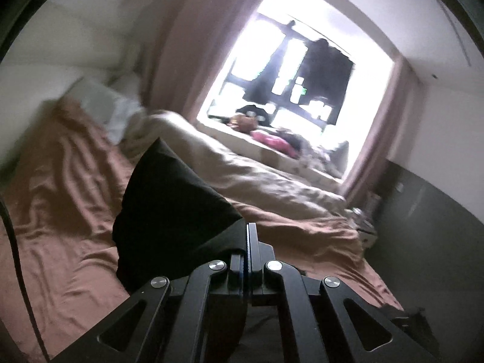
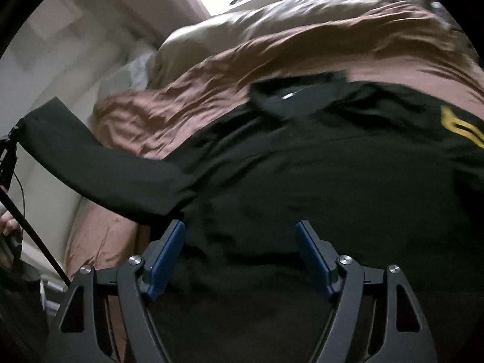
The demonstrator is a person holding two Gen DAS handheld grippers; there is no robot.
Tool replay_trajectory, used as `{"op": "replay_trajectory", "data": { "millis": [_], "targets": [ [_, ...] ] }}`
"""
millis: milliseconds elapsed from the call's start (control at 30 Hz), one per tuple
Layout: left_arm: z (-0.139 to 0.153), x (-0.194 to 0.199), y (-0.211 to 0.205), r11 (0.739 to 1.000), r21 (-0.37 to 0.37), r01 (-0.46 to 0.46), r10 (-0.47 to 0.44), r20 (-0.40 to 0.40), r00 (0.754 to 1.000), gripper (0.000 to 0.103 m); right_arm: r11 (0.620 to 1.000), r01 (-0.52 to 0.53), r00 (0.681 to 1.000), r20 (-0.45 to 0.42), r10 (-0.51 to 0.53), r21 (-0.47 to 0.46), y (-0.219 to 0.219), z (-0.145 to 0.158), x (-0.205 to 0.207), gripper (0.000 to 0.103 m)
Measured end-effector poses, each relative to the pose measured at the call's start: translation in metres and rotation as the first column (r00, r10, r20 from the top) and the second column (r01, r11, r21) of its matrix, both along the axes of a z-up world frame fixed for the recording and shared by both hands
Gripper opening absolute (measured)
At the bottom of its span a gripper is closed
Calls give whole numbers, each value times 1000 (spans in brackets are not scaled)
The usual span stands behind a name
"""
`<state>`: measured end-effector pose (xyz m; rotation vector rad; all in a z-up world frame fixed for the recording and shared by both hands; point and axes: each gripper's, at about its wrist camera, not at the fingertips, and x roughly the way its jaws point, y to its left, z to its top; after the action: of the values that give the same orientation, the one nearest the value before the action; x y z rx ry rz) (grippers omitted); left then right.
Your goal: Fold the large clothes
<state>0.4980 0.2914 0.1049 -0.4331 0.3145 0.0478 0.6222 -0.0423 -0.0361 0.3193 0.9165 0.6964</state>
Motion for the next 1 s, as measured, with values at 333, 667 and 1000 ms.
{"op": "replay_trajectory", "data": {
  "millis": [333,667,1000],
  "targets": [
    [-10,70,-107,975,55,213,-209,-75,975,0,980,184,982,-50,-181,73,-50,-24,20,74],
    [-66,133,-212,898,42,438,-419,-221,881,1,953,277,957,-127,-262,124,-81,-35,28,74],
    [-129,139,-267,856,-55,515,-471,-496,730,84,933,311,943,-176,-281,178,-101,-34,29,74]
  ]
}}
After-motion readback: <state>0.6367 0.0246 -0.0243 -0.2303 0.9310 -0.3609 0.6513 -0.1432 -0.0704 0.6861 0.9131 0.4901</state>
